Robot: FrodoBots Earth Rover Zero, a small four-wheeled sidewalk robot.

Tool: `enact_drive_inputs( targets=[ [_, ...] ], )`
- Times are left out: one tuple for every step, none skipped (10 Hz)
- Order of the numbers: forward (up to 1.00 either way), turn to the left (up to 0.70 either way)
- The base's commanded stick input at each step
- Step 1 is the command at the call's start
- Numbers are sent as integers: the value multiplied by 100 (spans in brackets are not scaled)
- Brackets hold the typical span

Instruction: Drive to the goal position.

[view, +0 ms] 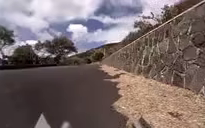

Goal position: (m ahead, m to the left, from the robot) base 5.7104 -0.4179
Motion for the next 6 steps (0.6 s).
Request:
enact_drive_inputs(
  targets=[
    [50, 0],
    [50, 0],
    [50, 0],
    [50, 0],
    [50, 0],
    [50, 0]
  ],
)
